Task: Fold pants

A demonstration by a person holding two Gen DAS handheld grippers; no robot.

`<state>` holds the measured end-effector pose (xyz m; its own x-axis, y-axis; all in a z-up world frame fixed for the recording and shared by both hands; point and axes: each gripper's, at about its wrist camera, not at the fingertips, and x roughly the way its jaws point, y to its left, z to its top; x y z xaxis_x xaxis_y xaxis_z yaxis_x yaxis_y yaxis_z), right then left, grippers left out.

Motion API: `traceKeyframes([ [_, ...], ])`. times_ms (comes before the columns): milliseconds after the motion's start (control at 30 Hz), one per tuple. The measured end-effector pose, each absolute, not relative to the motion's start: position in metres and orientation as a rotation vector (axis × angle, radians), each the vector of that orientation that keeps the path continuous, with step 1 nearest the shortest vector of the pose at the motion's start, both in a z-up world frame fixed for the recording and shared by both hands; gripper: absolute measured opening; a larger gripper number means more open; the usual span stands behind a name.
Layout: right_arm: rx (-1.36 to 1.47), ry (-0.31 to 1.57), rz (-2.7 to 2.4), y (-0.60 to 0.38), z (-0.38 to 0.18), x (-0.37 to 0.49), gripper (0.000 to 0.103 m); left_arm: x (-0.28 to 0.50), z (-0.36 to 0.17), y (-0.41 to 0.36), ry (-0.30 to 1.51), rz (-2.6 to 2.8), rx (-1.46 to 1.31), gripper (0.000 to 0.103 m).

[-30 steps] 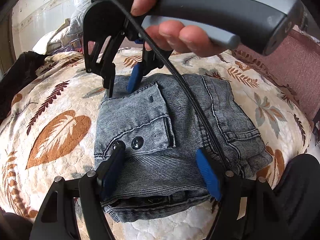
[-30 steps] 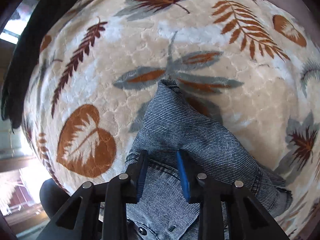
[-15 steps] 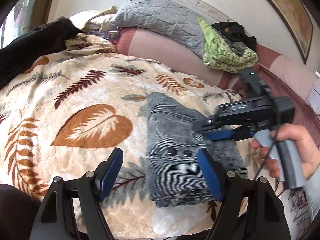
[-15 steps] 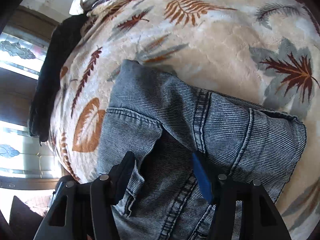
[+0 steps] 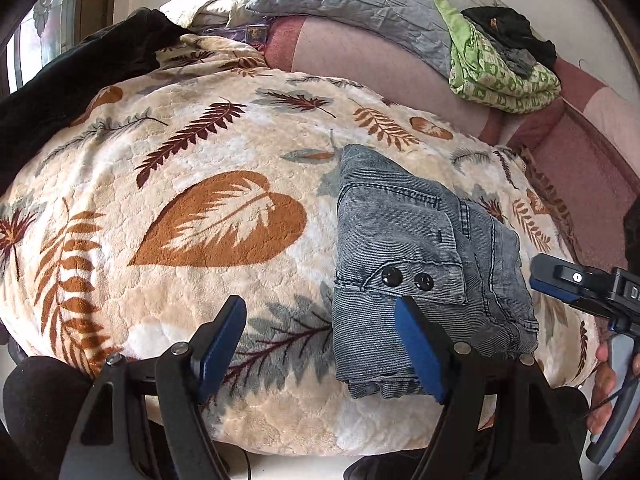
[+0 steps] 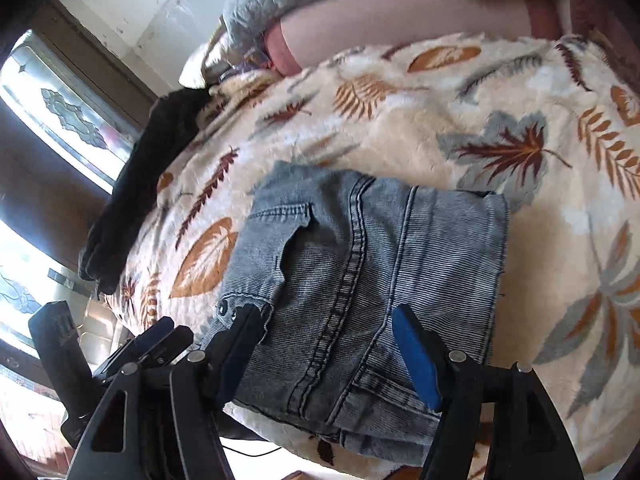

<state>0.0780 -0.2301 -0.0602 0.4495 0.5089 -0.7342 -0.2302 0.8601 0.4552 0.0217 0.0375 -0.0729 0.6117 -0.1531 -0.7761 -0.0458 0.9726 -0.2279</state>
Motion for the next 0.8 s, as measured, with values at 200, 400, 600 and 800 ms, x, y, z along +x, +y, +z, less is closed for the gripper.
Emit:
traceKeyframes([
  [200, 0.382, 0.794, 0.341, -0.285, -0.07, 0.03, 0.072, 0.02, -0.071, 0.023, 0.933, -0.024, -0.134, 0.077],
  [400, 0.375, 0.61, 0.251, -0.309, -0.058, 0.005, 0.083, 0.018, -0.07, 0.012, 0.945, 0.003, -0.085, 0.077],
  [600, 0.425, 0.636, 0.285, -0.32, -0.064, 0.001, 0.085, 0.017, -0.072, 0.009, 0.943, 0.021, -0.066, 0.077],
  [800, 0.487, 0.64, 0.28, -0.332, -0.069, 0.001, 0.085, 0.018, -0.071, 0.011, 0.951, 0.028, -0.066, 0.077],
])
